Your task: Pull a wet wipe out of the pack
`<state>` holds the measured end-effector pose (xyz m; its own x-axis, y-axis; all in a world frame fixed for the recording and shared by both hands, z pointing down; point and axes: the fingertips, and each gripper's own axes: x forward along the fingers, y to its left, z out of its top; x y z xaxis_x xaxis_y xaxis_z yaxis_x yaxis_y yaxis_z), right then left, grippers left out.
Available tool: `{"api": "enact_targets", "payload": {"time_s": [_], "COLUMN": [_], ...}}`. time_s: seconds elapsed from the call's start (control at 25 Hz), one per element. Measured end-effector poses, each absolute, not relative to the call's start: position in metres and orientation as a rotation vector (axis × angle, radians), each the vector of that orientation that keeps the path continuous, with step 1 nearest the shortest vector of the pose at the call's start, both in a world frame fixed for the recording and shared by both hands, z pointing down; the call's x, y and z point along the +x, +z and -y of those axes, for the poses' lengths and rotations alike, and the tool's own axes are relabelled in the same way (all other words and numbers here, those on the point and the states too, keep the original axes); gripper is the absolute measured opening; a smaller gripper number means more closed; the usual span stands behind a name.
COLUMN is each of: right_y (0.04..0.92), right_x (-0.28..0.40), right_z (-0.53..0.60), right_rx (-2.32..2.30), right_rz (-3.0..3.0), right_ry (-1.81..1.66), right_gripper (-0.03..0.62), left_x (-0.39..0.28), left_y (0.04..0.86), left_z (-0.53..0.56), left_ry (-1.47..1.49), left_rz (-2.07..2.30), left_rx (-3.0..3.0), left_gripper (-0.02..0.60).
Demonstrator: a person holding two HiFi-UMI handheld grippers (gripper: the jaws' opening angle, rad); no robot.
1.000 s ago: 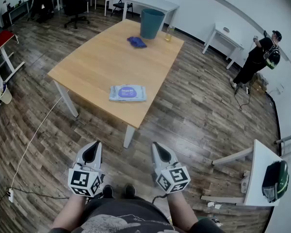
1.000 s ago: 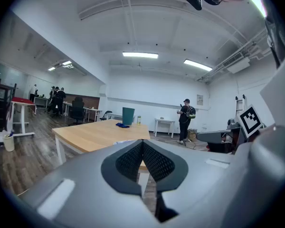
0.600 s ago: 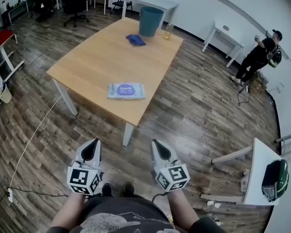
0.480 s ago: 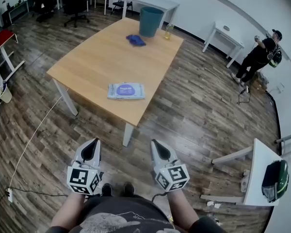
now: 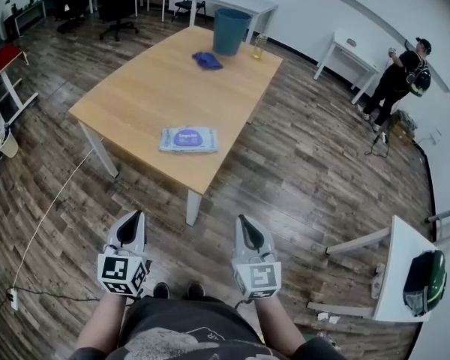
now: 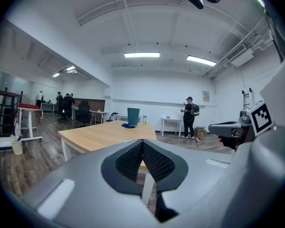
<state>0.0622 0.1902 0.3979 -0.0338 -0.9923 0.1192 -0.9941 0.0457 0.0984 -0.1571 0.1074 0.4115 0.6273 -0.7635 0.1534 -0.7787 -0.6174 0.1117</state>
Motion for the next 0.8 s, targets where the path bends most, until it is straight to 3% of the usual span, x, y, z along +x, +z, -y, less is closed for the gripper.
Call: {"api": "enact_targets", "payload": {"time_s": [0.8], "right_y": [0.427], "right_x": [0.095], "right_z": [-0.141], "right_rx": [2.046], "right_rz": [2.192], "right_ry": [0.156], "right_gripper": [-0.011], "left_x": [-0.139], "left_y": [0.425], "left_z": [-0.051], "left_ry": [0.148], "left_rz": [1.367], "left_rx": [2.634], "left_gripper": [0.018]}}
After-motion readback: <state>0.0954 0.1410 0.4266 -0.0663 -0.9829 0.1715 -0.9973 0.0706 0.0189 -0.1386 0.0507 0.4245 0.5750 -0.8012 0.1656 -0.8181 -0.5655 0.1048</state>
